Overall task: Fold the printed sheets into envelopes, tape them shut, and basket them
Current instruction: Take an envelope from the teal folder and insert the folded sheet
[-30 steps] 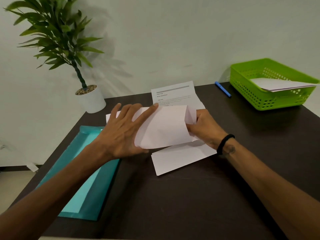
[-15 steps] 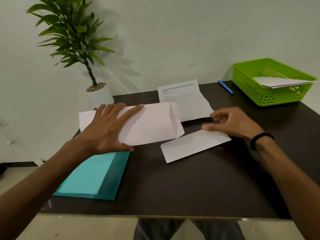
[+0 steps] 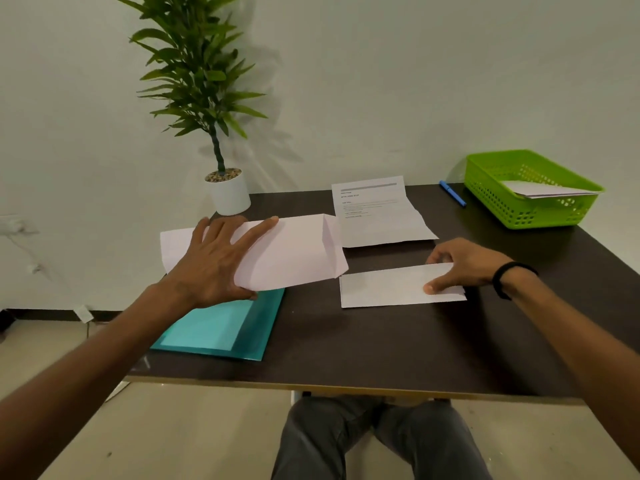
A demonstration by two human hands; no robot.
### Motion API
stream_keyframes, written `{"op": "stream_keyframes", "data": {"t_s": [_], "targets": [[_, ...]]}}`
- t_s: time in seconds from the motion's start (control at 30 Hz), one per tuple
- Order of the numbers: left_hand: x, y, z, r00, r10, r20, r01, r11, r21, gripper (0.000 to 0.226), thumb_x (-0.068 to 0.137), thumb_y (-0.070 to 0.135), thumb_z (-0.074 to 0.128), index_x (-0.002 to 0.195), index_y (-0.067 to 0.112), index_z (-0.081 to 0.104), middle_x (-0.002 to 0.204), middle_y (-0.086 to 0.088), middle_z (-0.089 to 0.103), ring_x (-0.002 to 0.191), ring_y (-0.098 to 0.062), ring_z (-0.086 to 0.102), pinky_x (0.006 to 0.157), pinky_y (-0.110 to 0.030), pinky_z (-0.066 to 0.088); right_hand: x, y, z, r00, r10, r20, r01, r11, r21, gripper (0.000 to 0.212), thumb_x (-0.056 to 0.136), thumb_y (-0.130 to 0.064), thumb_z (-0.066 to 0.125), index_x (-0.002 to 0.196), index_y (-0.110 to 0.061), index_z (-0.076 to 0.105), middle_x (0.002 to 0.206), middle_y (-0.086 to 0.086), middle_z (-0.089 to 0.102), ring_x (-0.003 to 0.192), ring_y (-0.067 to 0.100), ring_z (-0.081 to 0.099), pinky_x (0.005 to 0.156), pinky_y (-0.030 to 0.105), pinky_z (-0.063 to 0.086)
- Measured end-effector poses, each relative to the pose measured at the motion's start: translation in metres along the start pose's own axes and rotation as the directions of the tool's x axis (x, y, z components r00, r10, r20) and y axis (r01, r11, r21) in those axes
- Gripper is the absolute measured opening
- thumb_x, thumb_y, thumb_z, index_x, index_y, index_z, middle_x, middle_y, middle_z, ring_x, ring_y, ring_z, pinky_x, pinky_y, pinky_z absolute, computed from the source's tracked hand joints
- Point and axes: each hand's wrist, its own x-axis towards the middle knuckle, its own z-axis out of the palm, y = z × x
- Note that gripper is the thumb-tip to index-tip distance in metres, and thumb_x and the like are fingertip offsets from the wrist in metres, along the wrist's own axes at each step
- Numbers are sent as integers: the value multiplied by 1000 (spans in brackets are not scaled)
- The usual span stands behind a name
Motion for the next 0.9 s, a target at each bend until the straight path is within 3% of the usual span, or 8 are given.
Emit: {"op": "stream_keyframes", "data": {"t_s": [0.1,0.2,0.33,0.4,0.53,0.63,0.8,0.9], "targets": [[-1,-4,0,1000,-23,14,23,1000,8,123,63,73,74,160,47,3,156,-8,29,142,-33,27,122,-64,12,-13,6,1,999,-16,-52,18,999,34,31,80,-30,89,100,-28,67,109,-9,62,108,14,56,90,32,41],[2,-4,-1,999,-37,21,37,999,14,124,64,71,77,160,47,2,159,-8,27,144,-33,25,123,-64,8,-29,11,-4,988,-47,-148,60,995,85,16,88,-25,81,96,-29,68,112,-6,66,105,14,60,90,34,44],[3,-3,0,999,-49,4,49,998,26,125,64,69,78,160,47,2,159,-9,28,145,-35,26,123,-64,7,-58,12,-17,947,-57,-316,145,954,263,11,95,-13,72,99,-22,70,101,0,68,78,13,59,68,30,48],[3,-3,3,998,-55,-8,55,998,31,128,63,68,82,160,48,1,158,-9,29,145,-35,28,123,-64,5,-70,8,-20,920,15,-391,180,870,458,12,96,-10,71,104,-19,70,96,3,67,75,15,62,60,27,52],[5,-1,7,999,-49,-17,50,998,47,133,61,69,83,158,52,-6,158,-8,28,145,-34,26,123,-63,3,-79,-1,-23,926,85,-367,227,649,726,18,93,-2,71,106,-14,68,93,13,71,65,14,72,51,21,58],[9,6,6,999,-43,-21,44,998,46,133,62,71,81,156,54,-11,160,-7,24,146,-32,23,124,-61,1,-77,-9,-21,935,61,-350,230,646,727,18,93,-4,73,106,-17,70,100,18,72,76,24,72,55,25,60],[17,16,1,998,-28,-51,28,1000,8,129,65,71,79,154,55,-13,162,-4,22,148,-30,21,124,-61,0,-62,-12,-11,934,25,-357,219,748,626,15,92,-13,77,104,-22,73,104,15,73,89,33,73,69,40,63],[20,20,3,998,-14,-60,14,1000,-2,129,65,70,79,153,57,-15,161,-5,23,148,-30,22,125,-62,1,-56,-15,-9,937,10,-349,212,779,590,16,92,-16,78,105,-24,73,107,15,72,91,33,70,64,35,60]]}}
